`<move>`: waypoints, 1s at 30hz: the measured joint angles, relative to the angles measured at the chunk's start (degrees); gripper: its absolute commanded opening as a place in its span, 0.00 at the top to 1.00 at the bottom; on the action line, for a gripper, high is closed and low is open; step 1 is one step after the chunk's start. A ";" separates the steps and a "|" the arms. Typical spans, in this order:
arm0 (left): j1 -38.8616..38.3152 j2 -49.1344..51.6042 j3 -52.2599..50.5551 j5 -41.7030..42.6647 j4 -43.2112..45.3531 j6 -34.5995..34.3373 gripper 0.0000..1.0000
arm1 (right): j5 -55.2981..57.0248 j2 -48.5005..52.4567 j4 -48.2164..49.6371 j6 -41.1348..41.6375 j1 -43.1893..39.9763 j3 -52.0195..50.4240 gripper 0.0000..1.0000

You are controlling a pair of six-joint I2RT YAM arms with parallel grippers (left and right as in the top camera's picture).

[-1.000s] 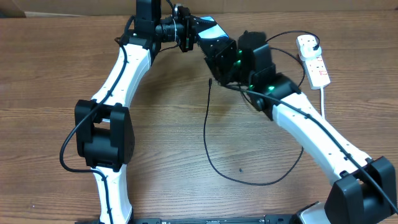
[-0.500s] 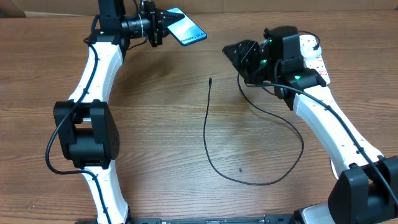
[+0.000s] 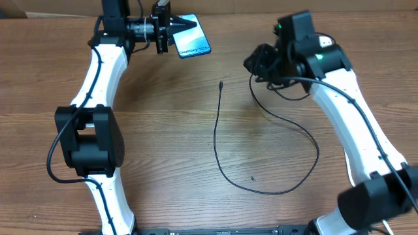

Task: Plug charger to phone and switch on socket
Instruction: 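Move the right gripper down to the black cable's USB-C plug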

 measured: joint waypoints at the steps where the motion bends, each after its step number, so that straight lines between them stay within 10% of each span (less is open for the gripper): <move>1: 0.59 0.00 0.00 0.13 -0.02 0.76 0.96 | 0.81 1.60 0.00 -0.85 0.79 0.87 0.64; 30: 5.92 0.04 0.00 -15.47 -22.05 24.50 0.96 | 7.23 25.88 17.00 -10.73 7.52 1.40 0.74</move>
